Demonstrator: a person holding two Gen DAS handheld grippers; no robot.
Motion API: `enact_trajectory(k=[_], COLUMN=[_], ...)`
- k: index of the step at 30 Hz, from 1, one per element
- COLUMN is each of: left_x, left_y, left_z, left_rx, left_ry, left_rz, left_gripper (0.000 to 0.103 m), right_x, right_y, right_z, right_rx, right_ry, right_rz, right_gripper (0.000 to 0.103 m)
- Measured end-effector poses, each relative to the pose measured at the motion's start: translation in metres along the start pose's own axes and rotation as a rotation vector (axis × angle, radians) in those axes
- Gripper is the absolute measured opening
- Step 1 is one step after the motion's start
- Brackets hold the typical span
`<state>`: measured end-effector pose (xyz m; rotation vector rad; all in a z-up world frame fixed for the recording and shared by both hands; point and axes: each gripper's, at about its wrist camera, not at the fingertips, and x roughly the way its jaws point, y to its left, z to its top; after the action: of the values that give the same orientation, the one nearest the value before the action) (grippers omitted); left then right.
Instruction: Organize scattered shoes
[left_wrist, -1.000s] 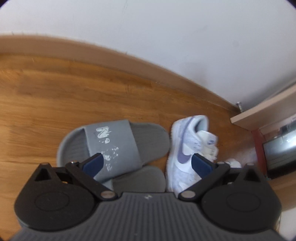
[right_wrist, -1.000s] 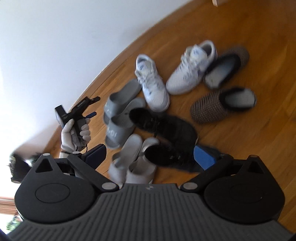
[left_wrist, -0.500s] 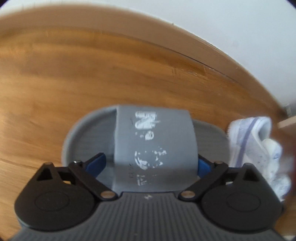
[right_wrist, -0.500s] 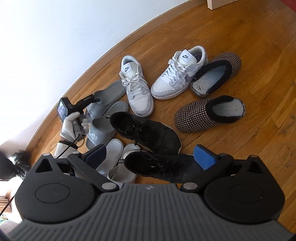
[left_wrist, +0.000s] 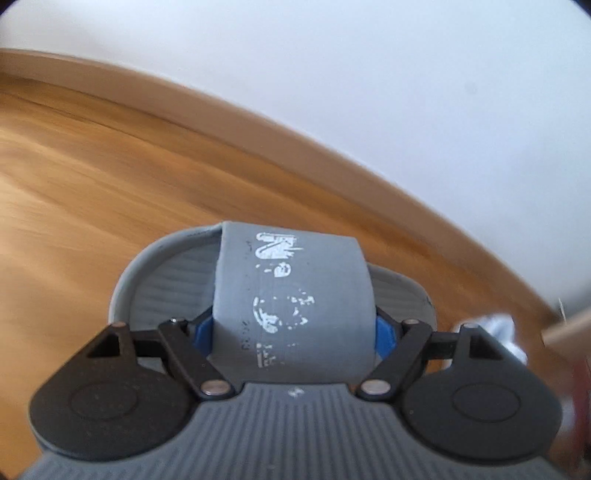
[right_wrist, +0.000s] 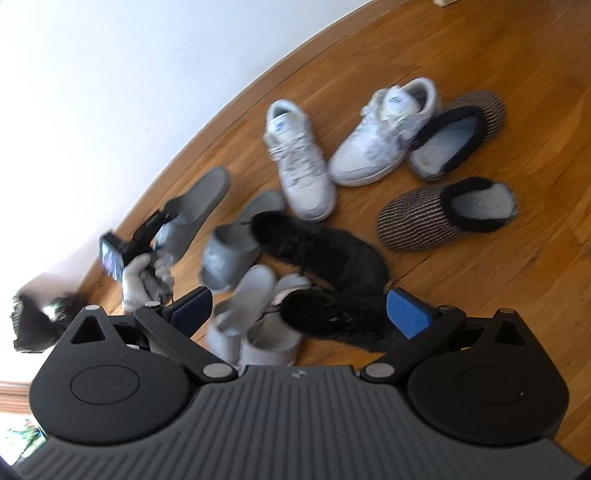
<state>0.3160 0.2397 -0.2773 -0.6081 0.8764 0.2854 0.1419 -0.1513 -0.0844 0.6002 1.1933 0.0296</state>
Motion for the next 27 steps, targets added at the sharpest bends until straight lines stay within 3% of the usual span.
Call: enact_trajectory(k=[2,5,7,8,11,13,20,21,24,27], left_x=[-0.046,-0.087,-0.105,-0.111,-0.121,-0.128,-0.212,-0.235,-0.312,-0.392], left_y=[0.054,0.105,0.135,0.15,0.183,0.193,0.201,0.202,0.187,0.148], left_z=[-0.011,-0.044,-0.076,-0.096,-0.138,-0.15,-0.142,-0.138,-0.125,-0.083], left_rx=[-0.098,-0.204,-0.304,-0.358,-0.529,-0.567,-0.522,-0.519,-0.402,-0.157], left_ry=[-0.043,-0.082,-0.067,-0.032,0.097,0.214,0.611,0.645,0.596,0.457], left_rz=[0.11,0.281,0.367,0.389,0.308,0.296,0.19,0.184,0.248,0.303], left_gripper=[0.078,0.078,0.078,0.079,0.081,0.085,0.098,0.098,0.098,0.098], right_x=[-0.001,-0.006,-0.008,-0.009,-0.015,-0.022,-0.043,-0.04,-0.031,-0.022], right_y=[0.007,0.026,0.036,0.041,0.055,0.062,0.08,0.092,0.131,0.17], right_z=[-0.005,-0.021,-0.034,-0.04,-0.056,-0.064,-0.083,-0.088,-0.103,-0.119], right_rx=[-0.01,-0.041,-0.061,-0.071,-0.093,-0.099,-0.095,-0.156,-0.34,-0.523], right_ry=[0.01,0.038,0.057,0.067,0.08,0.07,0.031,0.026,0.014,0.001], right_rz=[0.031,0.092,0.116,0.128,0.163,0.184,0.27,0.279,0.303,0.325], right_gripper=[0.102,0.102,0.102,0.102,0.102,0.102,0.102,0.102,0.102,0.102])
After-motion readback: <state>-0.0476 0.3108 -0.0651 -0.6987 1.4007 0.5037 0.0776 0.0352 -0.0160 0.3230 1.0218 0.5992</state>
